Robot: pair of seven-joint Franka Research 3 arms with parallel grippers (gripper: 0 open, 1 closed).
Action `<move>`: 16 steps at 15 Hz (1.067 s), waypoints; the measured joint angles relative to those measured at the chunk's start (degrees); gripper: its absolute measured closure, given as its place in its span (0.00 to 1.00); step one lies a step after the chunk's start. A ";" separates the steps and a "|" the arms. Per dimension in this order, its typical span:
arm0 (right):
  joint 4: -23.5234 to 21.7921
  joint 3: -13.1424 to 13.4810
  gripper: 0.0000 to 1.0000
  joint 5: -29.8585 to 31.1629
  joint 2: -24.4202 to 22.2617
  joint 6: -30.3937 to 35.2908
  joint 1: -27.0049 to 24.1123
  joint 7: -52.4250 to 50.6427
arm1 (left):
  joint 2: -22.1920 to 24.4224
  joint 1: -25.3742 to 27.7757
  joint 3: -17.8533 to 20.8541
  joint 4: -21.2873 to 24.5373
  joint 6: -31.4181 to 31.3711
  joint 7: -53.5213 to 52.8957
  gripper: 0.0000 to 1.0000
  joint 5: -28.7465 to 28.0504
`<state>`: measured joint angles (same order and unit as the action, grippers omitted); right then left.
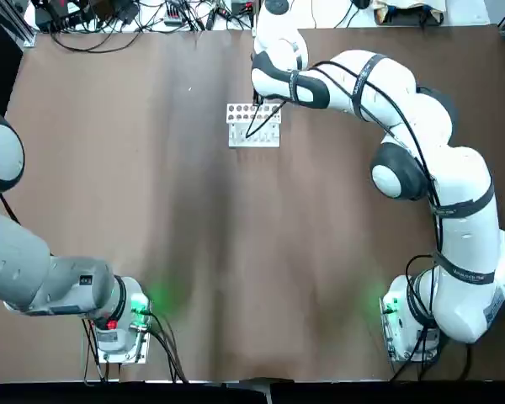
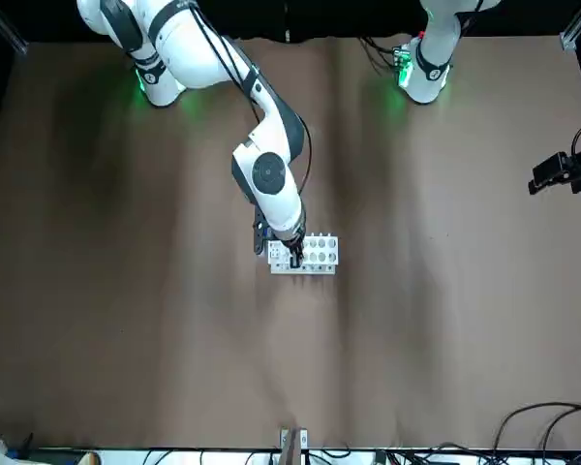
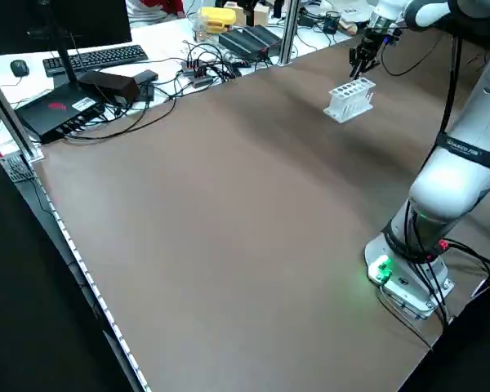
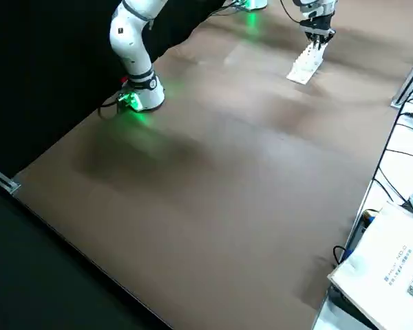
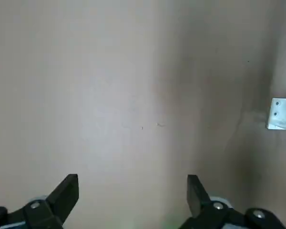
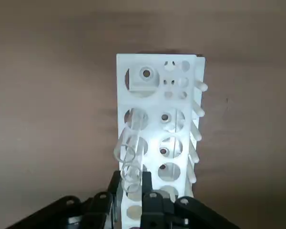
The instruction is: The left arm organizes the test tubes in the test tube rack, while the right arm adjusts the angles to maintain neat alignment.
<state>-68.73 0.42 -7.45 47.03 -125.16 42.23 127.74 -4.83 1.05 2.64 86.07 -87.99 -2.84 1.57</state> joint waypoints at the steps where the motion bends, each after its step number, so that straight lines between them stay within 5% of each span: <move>1: 0.00 0.00 0.77 -0.09 0.00 0.00 -0.01 0.00 | 0.00 -0.01 0.00 0.00 0.00 0.00 0.00 0.00; 16: 0.02 0.00 0.81 -0.35 0.00 0.45 -0.09 0.49 | 0.10 0.41 -0.01 -0.02 0.00 0.00 0.00 0.00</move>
<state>-68.71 0.42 -7.80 47.03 -124.71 42.14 128.23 -4.72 1.45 2.63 86.05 -87.99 -2.84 1.57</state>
